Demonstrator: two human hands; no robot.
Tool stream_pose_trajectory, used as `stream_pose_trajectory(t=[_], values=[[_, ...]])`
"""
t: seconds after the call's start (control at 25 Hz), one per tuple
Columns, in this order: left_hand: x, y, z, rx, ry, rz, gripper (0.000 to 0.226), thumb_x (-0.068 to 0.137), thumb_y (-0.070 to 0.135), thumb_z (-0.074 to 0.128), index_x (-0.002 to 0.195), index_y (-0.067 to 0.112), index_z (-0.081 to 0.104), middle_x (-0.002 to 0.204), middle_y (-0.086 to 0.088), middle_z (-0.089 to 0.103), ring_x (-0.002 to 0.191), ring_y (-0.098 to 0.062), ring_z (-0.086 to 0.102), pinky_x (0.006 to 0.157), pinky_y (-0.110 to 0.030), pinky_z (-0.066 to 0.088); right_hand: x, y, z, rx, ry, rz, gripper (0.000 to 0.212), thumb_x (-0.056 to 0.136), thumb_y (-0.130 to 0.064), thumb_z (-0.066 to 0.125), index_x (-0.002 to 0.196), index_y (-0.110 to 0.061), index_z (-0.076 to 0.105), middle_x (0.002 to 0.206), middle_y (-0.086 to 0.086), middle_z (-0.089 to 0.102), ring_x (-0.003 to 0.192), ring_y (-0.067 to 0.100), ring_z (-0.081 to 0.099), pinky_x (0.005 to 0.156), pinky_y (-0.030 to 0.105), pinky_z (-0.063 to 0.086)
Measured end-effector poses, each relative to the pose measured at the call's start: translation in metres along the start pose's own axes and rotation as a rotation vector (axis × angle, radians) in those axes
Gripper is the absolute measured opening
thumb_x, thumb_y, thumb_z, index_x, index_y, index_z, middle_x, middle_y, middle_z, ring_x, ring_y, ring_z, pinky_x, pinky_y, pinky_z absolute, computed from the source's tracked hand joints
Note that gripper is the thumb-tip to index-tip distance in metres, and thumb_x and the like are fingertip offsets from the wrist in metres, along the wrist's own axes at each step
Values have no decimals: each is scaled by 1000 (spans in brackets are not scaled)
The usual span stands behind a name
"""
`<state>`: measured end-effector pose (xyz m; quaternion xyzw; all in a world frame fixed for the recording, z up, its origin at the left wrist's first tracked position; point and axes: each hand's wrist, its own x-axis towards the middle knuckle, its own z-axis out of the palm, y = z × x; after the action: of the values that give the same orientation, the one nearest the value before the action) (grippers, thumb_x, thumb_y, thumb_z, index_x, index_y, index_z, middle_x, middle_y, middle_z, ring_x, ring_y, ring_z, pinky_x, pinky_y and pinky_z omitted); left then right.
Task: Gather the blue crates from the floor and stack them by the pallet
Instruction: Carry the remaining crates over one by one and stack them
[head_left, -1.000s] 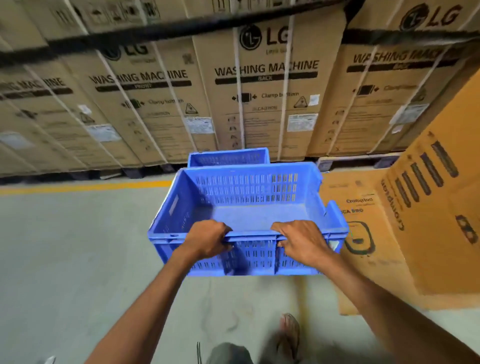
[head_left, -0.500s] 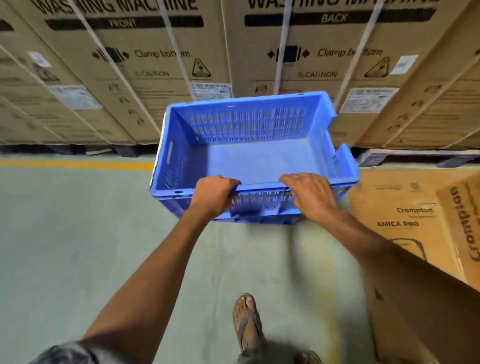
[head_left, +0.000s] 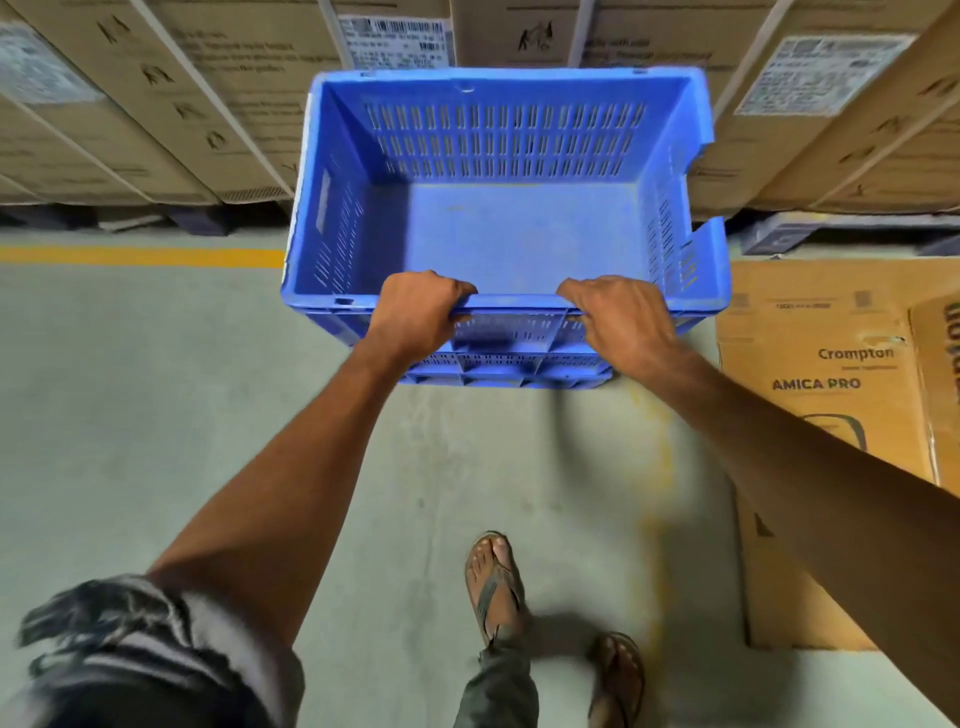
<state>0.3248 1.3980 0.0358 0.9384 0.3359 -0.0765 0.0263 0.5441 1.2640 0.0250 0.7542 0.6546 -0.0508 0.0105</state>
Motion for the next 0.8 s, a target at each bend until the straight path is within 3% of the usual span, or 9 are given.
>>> stream_pose_trajectory(t=[0.16, 0.32, 0.48, 0.68, 0.8], values=[[-4, 2, 10, 9, -37, -31, 19, 93, 39, 63, 102, 24, 70, 81, -6, 70, 82, -34, 66, 58, -32, 35, -1, 1, 9, 31, -36, 23, 38, 75, 0, 60, 105, -23, 60, 78, 9, 65, 75, 35, 64, 58, 35, 47], [-5, 4, 7, 22, -70, -65, 16, 93, 35, 64, 86, 20, 65, 70, -3, 55, 68, -31, 49, 58, -32, 35, -3, -1, 6, 90, -71, 64, 41, 79, -3, 61, 112, -27, 63, 87, 8, 69, 85, 33, 65, 67, 35, 48], [2, 7, 9, -4, -99, -118, 14, 91, 38, 68, 94, 25, 71, 81, -6, 69, 79, -33, 63, 60, -32, 39, 6, -5, 8, 2, -77, 45, 41, 76, 0, 62, 110, -22, 60, 92, 5, 68, 89, 33, 62, 66, 34, 43], [-4, 13, 9, -4, -158, -167, 11, 89, 30, 67, 97, 25, 72, 82, -4, 68, 85, -33, 66, 62, -31, 41, -6, -11, 11, -59, -45, 81, 35, 68, 4, 63, 97, -17, 61, 85, 5, 65, 86, 32, 58, 72, 37, 41], [2, 7, 1, -52, -226, -138, 20, 90, 33, 68, 109, 28, 71, 98, -7, 72, 97, -34, 66, 69, -32, 40, 0, -1, -2, 135, -172, 13, 37, 78, -12, 70, 113, -21, 62, 100, 3, 66, 102, 30, 56, 81, 36, 42]])
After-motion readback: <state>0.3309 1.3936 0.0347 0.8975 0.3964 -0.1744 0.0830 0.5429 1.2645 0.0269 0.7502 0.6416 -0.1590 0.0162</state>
